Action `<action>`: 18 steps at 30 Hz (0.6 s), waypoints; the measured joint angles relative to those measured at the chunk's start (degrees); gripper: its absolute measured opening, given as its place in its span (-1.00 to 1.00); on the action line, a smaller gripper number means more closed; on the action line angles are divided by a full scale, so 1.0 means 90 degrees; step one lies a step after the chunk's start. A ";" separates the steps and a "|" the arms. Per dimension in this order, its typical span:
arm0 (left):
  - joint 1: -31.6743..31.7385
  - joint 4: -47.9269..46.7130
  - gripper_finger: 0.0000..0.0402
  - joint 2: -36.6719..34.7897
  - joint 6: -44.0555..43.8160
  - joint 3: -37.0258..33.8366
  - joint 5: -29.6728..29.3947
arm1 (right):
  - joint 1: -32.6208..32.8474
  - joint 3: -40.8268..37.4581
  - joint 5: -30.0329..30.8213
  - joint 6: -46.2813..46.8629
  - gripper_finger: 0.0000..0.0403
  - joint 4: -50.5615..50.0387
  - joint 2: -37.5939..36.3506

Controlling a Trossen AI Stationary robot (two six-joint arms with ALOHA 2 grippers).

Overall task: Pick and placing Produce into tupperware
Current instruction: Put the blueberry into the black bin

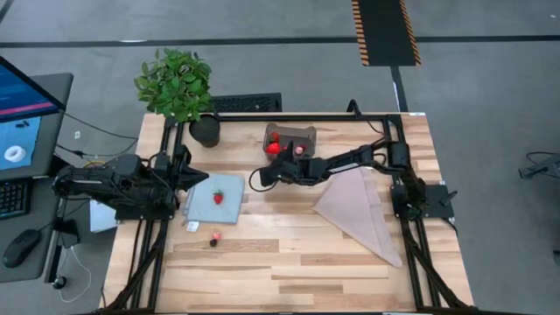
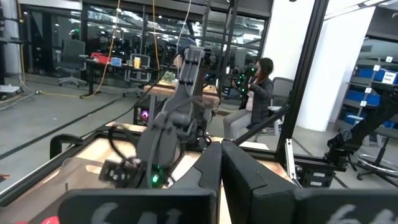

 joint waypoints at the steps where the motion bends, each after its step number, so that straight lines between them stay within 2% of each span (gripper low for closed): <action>1: 0.0000 -0.0001 -1.00 0.0002 0.0000 0.0000 0.0000 | 0.0003 0.0007 -0.0079 0.0000 -0.08 -0.0091 0.0027; 8: -0.0005 -0.0071 -1.00 0.0002 -0.0046 0.0000 0.0021 | -0.0013 0.0829 -0.0185 -0.0178 -0.11 -0.0057 0.0796; 18: -0.0012 -0.0248 -1.00 0.0002 -0.0134 0.0002 0.0177 | -0.0012 0.1256 -0.0268 -0.0255 -0.23 -0.0731 0.0954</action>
